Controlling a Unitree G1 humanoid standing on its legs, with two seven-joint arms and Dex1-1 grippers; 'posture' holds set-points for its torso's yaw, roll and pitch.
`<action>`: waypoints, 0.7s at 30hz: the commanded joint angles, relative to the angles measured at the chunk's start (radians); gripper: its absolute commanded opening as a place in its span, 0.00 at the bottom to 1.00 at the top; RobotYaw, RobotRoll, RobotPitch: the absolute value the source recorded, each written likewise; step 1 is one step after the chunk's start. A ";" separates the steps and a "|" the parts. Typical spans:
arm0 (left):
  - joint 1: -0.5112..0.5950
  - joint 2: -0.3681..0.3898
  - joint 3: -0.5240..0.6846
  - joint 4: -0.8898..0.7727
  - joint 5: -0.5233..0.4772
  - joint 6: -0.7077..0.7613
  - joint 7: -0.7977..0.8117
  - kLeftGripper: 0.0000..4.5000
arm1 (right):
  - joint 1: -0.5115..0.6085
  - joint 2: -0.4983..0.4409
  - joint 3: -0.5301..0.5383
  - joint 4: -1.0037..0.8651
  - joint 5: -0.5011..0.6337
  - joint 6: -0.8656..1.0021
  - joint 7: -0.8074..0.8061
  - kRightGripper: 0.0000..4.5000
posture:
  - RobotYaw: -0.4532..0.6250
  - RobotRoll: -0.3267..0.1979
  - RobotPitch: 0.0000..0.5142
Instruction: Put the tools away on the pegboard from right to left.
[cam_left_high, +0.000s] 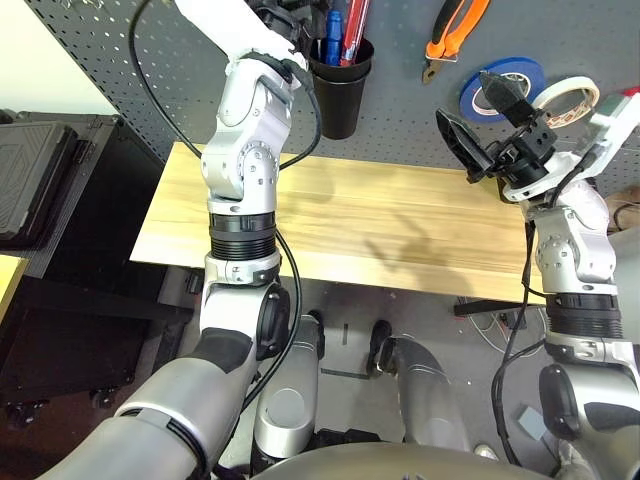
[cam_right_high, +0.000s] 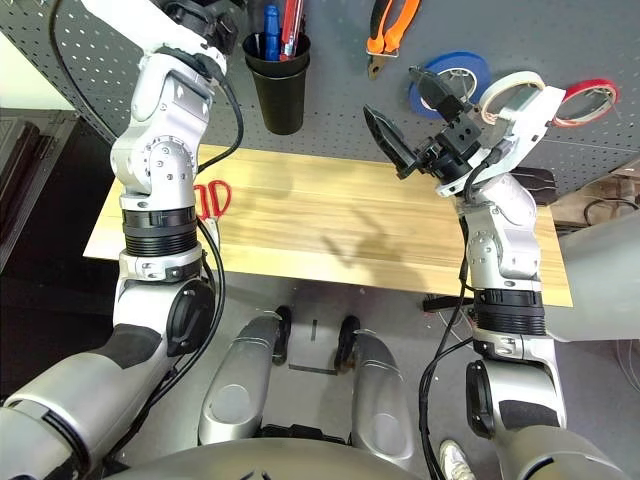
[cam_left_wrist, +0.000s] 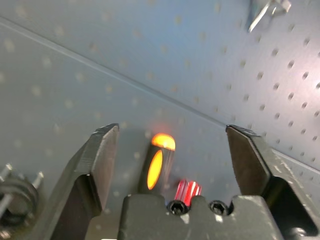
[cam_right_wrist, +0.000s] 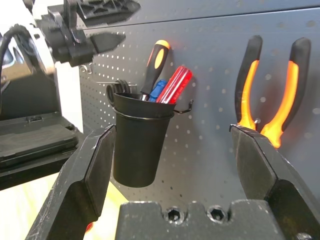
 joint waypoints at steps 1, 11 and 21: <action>0.031 0.034 0.006 -0.081 -0.010 0.036 -0.003 0.99 | 0.020 -0.004 0.013 0.012 -0.010 -0.002 0.015 1.00 | 0.62 0.62 0.48; 0.276 0.215 -0.053 -0.375 0.001 0.243 -0.043 0.99 | 0.100 -0.068 0.095 -0.018 -0.047 0.122 0.056 1.00 | 0.66 0.62 0.52; 0.600 0.259 -0.087 -0.520 0.068 0.421 0.003 0.99 | 0.153 -0.096 0.207 0.049 -0.175 0.160 0.086 1.00 | 0.71 0.62 0.54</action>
